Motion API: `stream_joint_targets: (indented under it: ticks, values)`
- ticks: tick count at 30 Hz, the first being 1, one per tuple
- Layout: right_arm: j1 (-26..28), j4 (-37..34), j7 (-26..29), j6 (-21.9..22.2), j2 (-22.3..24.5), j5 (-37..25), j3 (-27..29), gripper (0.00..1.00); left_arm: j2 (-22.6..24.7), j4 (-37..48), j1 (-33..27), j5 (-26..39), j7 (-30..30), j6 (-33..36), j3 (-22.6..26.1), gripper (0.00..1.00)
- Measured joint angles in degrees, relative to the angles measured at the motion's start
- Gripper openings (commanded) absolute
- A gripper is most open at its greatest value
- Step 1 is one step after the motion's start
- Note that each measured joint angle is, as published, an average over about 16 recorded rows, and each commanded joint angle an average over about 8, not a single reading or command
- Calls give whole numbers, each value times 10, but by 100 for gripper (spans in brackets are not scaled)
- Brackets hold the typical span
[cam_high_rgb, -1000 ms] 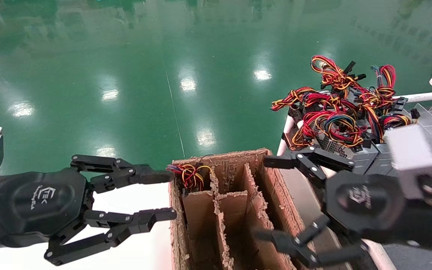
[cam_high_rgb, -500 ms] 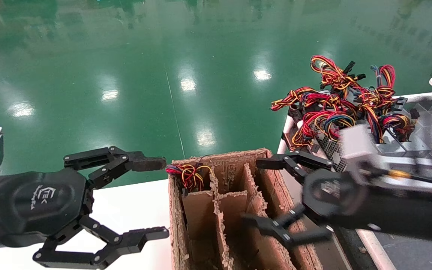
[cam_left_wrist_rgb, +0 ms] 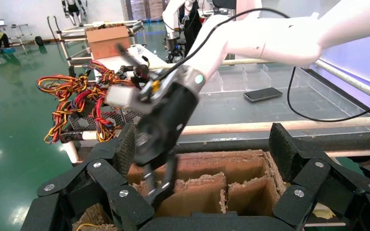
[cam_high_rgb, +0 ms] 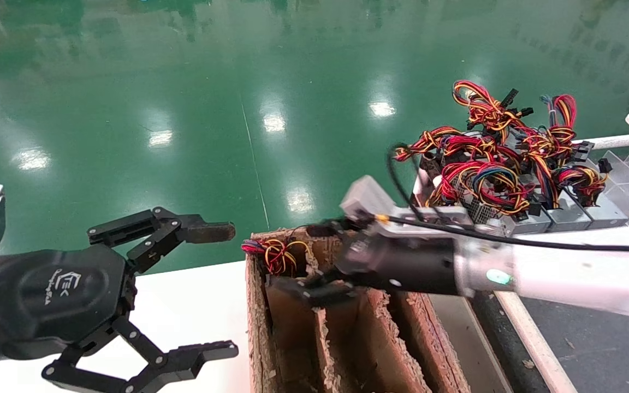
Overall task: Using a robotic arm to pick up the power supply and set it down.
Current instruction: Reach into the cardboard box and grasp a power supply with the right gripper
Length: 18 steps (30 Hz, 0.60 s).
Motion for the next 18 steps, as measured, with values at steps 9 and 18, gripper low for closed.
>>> stream_joint_targets:
  ticks: [9,18]
  values:
    - [14,-84,-49,37,-74,-21,-12,0,0,0,0,0,0,0,0,100]
    - [2,-96,-79,71,-96,-29,-11,0,0,0,0,-1,0,0,1,100]
